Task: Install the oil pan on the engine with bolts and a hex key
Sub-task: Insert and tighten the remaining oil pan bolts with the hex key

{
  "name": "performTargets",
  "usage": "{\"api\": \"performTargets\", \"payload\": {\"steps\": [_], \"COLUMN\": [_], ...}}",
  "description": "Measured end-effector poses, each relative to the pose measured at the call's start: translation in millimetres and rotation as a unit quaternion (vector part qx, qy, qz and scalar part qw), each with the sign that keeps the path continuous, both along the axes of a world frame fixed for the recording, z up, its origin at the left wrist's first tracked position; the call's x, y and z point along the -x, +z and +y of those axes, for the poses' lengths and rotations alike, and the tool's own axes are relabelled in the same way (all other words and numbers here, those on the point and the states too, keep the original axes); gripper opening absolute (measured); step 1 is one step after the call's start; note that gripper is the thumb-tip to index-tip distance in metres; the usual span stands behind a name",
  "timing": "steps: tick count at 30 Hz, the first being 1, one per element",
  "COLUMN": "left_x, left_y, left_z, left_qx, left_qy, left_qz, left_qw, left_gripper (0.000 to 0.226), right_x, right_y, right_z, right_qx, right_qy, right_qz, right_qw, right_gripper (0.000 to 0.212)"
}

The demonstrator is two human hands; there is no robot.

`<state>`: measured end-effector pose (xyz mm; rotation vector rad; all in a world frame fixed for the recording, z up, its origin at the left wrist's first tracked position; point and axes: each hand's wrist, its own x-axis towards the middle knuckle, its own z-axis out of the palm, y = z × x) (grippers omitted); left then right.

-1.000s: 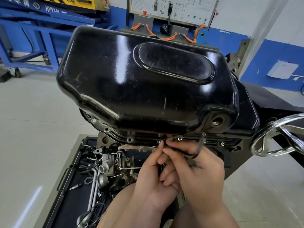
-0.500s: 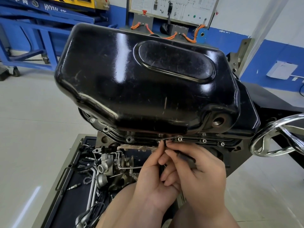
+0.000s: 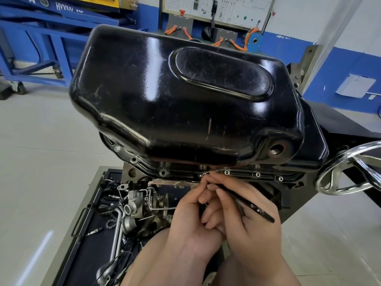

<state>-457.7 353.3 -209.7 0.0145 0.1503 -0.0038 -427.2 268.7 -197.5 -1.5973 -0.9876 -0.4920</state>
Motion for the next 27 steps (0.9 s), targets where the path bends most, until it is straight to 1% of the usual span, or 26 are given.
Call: {"api": "performTargets", "payload": {"steps": [1,2,3,4,5,7,8,10,12,14,17,19,20,21,22,23,24,25,27], "left_x": [-0.8,-0.8,-1.4,-1.2,-0.4,0.6,1.5,2.5,1.4,1.5,1.6,0.9,0.6,0.3,0.1,0.2,-0.2,-0.2,-0.7], "left_y": [-1.7,-3.6,-7.0,-8.5,-8.9,-5.4,-4.6,-0.1,2.5,2.6,-1.7,-4.2,-4.9,-5.5,-4.3,-3.5,-4.0,-2.2,-0.8], "left_z": [0.1,-0.1,0.5,1.7,2.4,2.1,1.4,1.6,0.1,-0.6,0.2,1.1,2.3,3.7,3.9,3.1,3.1,3.1,1.8], "left_qx": [0.004,0.001,-0.003,0.002,0.022,0.039,0.033,0.031,0.018,0.017,0.037,0.025,0.025,0.033,0.042,0.043,0.037,0.037,0.033], "left_qy": [0.002,0.006,0.008,0.004,-0.005,-0.024,-0.023,-0.014,0.001,0.001,-0.013,-0.020,-0.024,-0.029,-0.029,-0.026,-0.023,-0.022,-0.013], "left_qz": [0.014,0.031,0.042,0.041,0.026,0.009,0.003,-0.014,-0.021,-0.028,-0.025,0.009,0.023,0.031,0.026,0.020,0.014,0.003,-0.005], "left_qw": [1.000,1.000,0.999,0.999,0.999,0.999,0.999,0.999,1.000,0.999,0.999,0.999,0.999,0.999,0.998,0.999,0.999,0.999,0.999], "left_gripper": [0.018,0.024,0.034,0.039,0.036,0.013,0.014,0.021,0.023,0.027,0.023,0.013,0.015,0.014,0.006,0.010,0.019,0.023,0.023], "right_x": [-0.5,-0.8,-1.1,-1.8,-2.3,-2.3,-2.1,-1.1,0.8,1.5,-1.2,-2.3,-2.6,-2.7,-2.4,-1.8,-1.6,-1.7,-0.5], "right_y": [0.2,0.8,1.1,0.9,1.4,3.9,5.1,5.2,3.1,1.1,-0.3,-0.1,-0.4,-1.1,-0.9,-0.2,0.8,1.6,1.8], "right_z": [1.0,2.6,4.6,6.4,8.2,11.8,13.1,12.5,8.8,5.0,2.4,4.3,5.9,7.5,9.1,11.0,11.8,11.4,8.5], "right_qx": [-0.005,-0.002,0.005,0.005,-0.006,-0.039,-0.048,-0.045,-0.010,0.020,-0.002,-0.002,-0.002,-0.009,-0.021,-0.035,-0.046,-0.046,-0.025], "right_qy": [-0.004,-0.020,-0.044,-0.064,-0.075,-0.076,-0.074,-0.050,-0.032,-0.037,-0.025,-0.046,-0.057,-0.066,-0.070,-0.070,-0.064,-0.052,-0.030], "right_qz": [-0.001,-0.007,-0.012,-0.009,0.005,0.038,0.046,0.045,0.023,-0.011,-0.007,0.003,0.012,0.024,0.042,0.064,0.077,0.075,0.045], "right_qw": [1.000,1.000,0.999,0.998,0.997,0.996,0.995,0.997,0.999,0.999,1.000,0.999,0.998,0.997,0.996,0.995,0.994,0.995,0.998], "right_gripper": [0.028,0.033,0.038,0.039,0.035,0.017,0.011,0.007,0.016,0.023,0.024,0.031,0.032,0.028,0.020,0.013,0.010,0.009,0.015]}}
